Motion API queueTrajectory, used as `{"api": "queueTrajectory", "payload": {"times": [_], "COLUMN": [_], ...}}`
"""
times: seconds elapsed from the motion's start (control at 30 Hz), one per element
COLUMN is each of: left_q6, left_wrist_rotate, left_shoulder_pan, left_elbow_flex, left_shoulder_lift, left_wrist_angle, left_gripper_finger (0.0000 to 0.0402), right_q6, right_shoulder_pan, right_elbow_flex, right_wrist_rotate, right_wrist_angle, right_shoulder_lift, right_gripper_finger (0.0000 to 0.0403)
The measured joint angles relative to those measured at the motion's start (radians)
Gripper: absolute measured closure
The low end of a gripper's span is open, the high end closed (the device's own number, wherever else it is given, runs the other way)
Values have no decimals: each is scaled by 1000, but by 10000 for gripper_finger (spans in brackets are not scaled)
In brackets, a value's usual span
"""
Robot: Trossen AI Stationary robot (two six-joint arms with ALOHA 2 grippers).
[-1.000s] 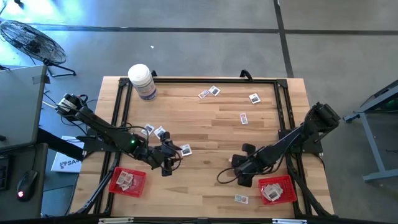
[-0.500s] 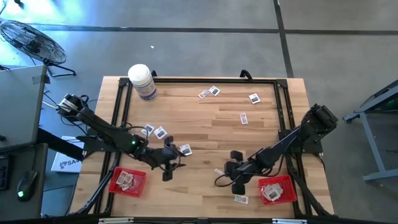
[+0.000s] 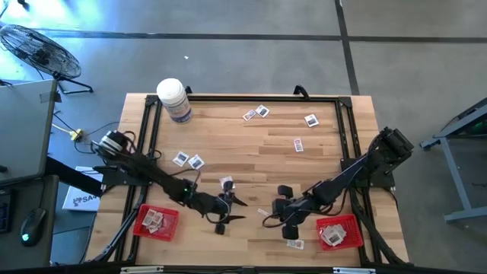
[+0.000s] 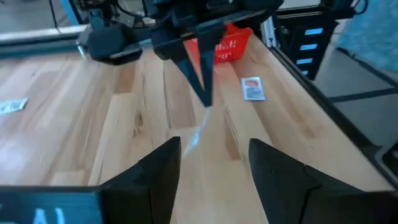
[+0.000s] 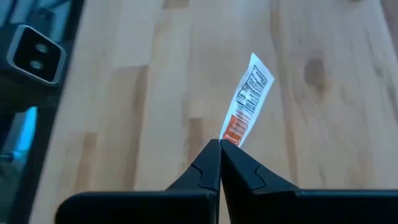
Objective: Pick & Place First Aid Supplies
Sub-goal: Put the ointment pack into the left red bin
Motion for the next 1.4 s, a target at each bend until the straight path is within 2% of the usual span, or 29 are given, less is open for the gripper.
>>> {"api": "queueTrajectory", "payload": {"times": [0.2,0.43,0.57,0.9,1.03,1.23,1.4], "left_q6": [47,45,45,42,45,44,44], "left_wrist_rotate": [-15,48,50,52,43,64,39], "left_shoulder_pan": [8,41,46,45,45,45,45], "left_elbow_flex": [76,187,213,213,213,213,213], "left_shoulder_lift": [95,188,195,195,194,194,194], "left_wrist_angle": [20,-11,-71,-106,-70,-70,-72], "left_gripper_finger": [215,215,215,218,259,387,385], "right_q6": [-18,-68,-74,-127,-131,-132,-144], "right_shoulder_pan": [0,0,0,0,0,0,0], "right_elbow_flex": [0,0,0,0,0,0,0], "right_wrist_rotate": [-5,1,3,27,34,60,81], "right_wrist_angle": [31,100,116,185,189,207,243], "right_shoulder_lift": [0,0,-2,-4,-4,-4,-4], "right_gripper_finger": [403,403,403,403,403,403,403]}}
